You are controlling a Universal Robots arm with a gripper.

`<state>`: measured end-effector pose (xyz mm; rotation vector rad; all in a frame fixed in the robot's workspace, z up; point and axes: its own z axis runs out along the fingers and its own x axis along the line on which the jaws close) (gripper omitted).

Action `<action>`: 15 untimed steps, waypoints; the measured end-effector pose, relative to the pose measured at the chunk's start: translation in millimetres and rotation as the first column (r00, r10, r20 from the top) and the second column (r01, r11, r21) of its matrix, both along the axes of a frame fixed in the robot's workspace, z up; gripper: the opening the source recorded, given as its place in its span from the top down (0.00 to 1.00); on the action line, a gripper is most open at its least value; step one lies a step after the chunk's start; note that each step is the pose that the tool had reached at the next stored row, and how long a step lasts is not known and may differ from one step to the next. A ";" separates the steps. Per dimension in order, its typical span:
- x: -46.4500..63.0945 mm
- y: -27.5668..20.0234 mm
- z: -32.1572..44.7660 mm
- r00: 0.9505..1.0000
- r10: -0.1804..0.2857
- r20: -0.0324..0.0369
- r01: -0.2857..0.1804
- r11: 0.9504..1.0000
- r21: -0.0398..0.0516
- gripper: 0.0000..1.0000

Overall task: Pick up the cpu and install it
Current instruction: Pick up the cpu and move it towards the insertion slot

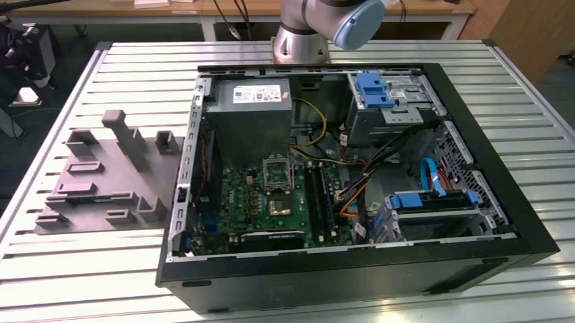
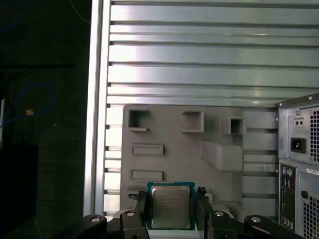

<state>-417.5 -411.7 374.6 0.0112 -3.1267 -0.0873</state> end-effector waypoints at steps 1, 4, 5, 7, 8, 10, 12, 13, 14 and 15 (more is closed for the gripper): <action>0.6 0.0 0.0 1.000 0.000 0.000 0.000 1.000 0.000 0.53; 2.2 0.0 0.0 1.000 0.000 0.000 0.000 1.000 0.000 0.53; 2.7 0.0 0.0 1.000 0.000 0.000 0.000 1.000 0.000 0.53; 3.2 0.0 -0.1 1.000 0.000 0.000 0.000 1.000 0.000 0.53; 3.4 0.0 -0.1 1.000 0.000 0.000 0.000 1.000 0.000 0.53; 3.8 0.0 0.0 1.000 0.000 0.000 0.000 1.000 0.000 0.53; 12.5 0.0 0.0 1.000 0.000 0.000 0.000 1.000 0.000 0.53; 12.6 0.0 0.0 1.000 0.000 0.000 0.000 1.000 0.000 0.53; 12.6 0.0 0.0 1.000 0.000 0.000 0.000 1.000 0.000 0.53; 12.9 0.0 0.0 1.000 0.000 0.000 0.000 1.000 0.000 0.53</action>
